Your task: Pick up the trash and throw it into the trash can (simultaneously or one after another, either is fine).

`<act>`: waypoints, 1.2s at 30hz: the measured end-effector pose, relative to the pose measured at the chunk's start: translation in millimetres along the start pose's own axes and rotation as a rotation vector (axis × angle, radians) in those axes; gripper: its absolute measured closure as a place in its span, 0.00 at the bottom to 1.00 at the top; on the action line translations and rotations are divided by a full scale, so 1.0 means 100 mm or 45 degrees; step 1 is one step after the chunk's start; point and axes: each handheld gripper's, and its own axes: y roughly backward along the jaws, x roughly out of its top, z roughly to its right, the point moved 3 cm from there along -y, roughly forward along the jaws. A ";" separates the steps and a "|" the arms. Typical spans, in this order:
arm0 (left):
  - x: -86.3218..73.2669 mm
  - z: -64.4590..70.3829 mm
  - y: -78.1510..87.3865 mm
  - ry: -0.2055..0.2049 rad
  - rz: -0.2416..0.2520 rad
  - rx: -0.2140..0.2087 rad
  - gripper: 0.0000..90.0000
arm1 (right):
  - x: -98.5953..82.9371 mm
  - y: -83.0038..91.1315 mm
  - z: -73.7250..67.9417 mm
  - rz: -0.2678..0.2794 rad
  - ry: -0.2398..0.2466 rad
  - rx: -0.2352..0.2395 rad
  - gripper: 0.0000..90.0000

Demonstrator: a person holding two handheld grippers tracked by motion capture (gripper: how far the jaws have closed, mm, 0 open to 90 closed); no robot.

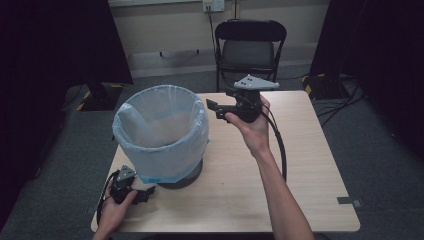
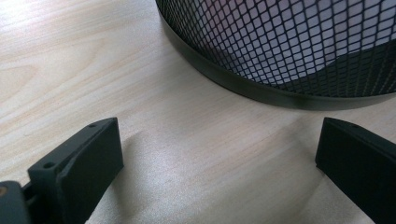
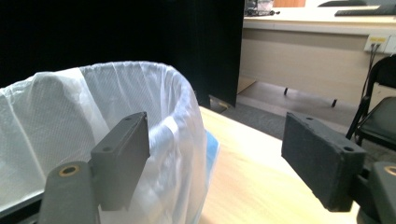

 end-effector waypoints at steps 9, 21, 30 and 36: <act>0.00 0.00 0.00 0.000 0.000 0.000 0.00 | -0.19 0.15 0.18 -0.052 -0.026 -0.065 0.27; 0.00 0.00 0.00 0.000 0.000 0.000 0.00 | -0.45 0.40 0.36 -0.080 -0.041 -0.180 0.22; 0.00 0.00 0.00 0.000 0.000 0.000 0.00 | -0.74 0.49 0.51 -0.154 -0.095 -0.217 0.18; 0.00 0.00 0.00 0.000 0.000 0.000 0.00 | -0.94 0.60 0.59 -0.208 -0.109 -0.286 0.18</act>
